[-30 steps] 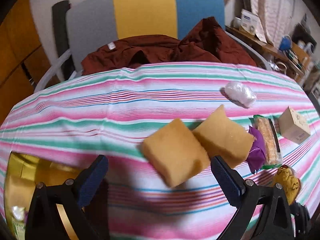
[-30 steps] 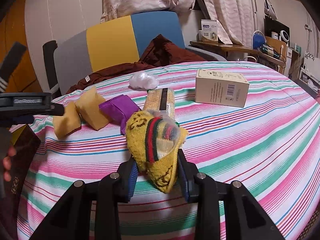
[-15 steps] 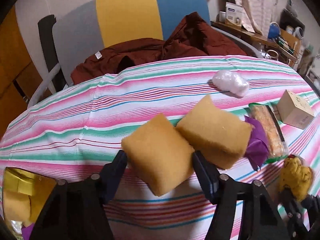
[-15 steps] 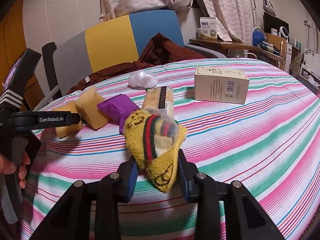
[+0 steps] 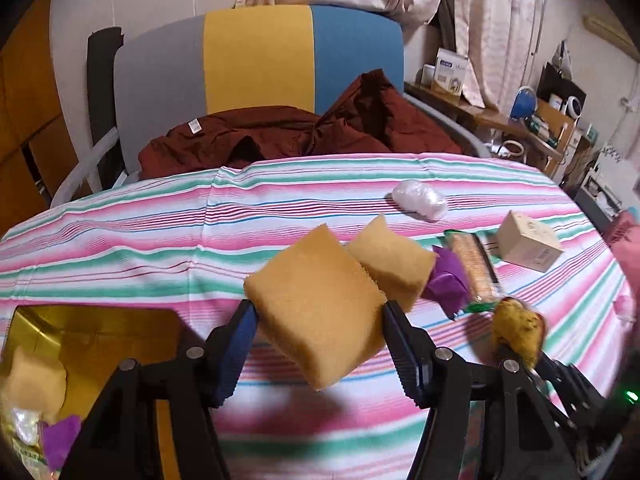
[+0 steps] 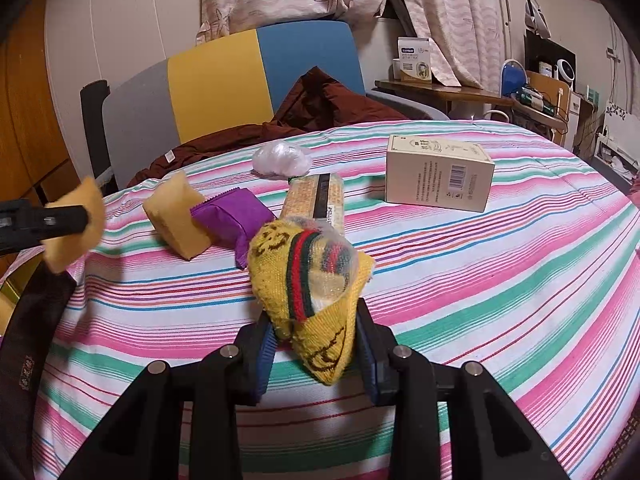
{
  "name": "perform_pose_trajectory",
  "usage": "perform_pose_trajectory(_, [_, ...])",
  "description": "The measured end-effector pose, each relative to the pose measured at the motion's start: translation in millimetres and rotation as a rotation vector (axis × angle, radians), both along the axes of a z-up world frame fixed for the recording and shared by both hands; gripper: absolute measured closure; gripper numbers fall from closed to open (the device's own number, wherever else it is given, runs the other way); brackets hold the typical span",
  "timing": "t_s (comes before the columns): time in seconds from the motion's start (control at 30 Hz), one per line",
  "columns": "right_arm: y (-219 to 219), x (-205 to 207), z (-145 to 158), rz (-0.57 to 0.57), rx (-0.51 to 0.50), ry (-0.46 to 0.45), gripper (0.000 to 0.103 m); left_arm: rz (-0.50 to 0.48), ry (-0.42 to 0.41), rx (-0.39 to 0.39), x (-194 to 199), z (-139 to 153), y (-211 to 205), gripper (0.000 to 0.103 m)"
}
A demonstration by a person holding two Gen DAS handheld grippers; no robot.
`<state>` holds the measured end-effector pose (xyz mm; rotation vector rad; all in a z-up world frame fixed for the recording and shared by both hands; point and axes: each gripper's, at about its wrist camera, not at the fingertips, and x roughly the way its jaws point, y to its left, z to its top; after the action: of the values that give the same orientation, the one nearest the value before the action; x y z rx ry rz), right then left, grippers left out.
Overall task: Organize objects
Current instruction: 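Hold the yellow sock in the right tool while the left tool puts a yellow sponge in the tray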
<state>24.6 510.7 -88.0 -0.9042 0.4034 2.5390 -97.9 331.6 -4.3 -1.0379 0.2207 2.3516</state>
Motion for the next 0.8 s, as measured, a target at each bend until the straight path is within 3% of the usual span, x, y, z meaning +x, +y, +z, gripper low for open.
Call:
perform_pose_trajectory(0.27, [-2, -1, 1, -0.005, 0.019, -0.010, 0.068, 0.067, -0.002, 0.080, 6, 28, -56, 0.039])
perform_pose_trajectory(0.4, [-3, -1, 1, -0.007, 0.027, -0.013, 0.068, 0.124, 0.012, 0.084, -4, 33, -90, 0.039])
perform_pose_trajectory(0.63, [-7, -3, 2, -0.012, 0.057, -0.027, 0.068, 0.202, -0.065, 0.044, -33, 6, -138, 0.038])
perform_pose_trajectory(0.8, [-9, -5, 2, -0.016, 0.076, -0.041, 0.068, 0.242, -0.111, -0.047, -51, -16, -159, 0.038])
